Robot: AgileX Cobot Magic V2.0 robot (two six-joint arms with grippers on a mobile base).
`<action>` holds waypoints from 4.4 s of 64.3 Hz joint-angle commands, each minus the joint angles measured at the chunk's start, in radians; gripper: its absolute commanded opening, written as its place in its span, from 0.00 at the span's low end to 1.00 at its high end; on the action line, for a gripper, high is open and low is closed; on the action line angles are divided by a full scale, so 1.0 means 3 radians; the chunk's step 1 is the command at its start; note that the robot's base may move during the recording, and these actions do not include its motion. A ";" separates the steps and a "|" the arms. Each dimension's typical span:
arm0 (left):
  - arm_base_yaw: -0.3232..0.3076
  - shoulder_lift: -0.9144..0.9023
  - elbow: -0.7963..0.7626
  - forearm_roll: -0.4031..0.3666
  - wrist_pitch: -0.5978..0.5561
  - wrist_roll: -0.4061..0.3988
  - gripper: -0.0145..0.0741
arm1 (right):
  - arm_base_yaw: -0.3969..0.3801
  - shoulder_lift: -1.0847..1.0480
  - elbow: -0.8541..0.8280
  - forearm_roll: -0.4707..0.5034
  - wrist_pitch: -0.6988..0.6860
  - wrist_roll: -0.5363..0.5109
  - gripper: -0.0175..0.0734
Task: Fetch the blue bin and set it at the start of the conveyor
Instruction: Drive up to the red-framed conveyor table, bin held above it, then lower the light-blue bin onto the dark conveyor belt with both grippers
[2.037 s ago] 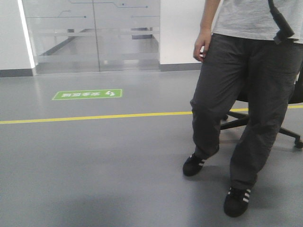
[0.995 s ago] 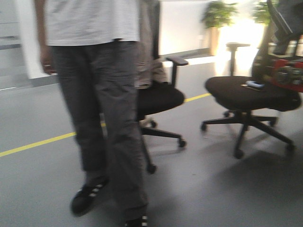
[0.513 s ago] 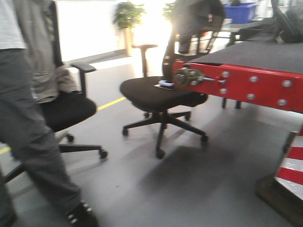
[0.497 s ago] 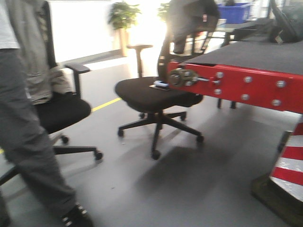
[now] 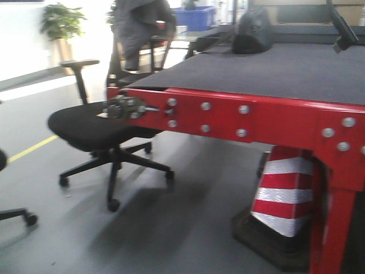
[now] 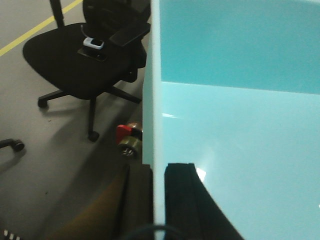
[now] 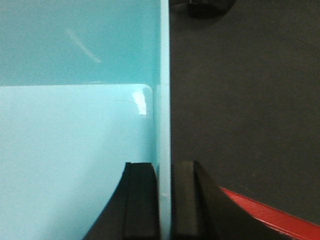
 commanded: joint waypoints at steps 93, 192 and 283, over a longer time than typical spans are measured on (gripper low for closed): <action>-0.0012 -0.0040 -0.0043 0.0008 -0.0138 -0.0007 0.04 | -0.0005 -0.0037 -0.0040 -0.0106 -0.0072 -0.0024 0.01; -0.0012 -0.0040 -0.0043 0.0008 -0.0138 -0.0007 0.04 | -0.0005 -0.0037 -0.0040 -0.0082 0.0039 -0.0024 0.01; 0.0151 0.0596 0.1602 -0.0376 -0.1361 0.0060 0.04 | -0.0147 0.0281 0.2102 0.0238 -0.1409 0.0497 0.01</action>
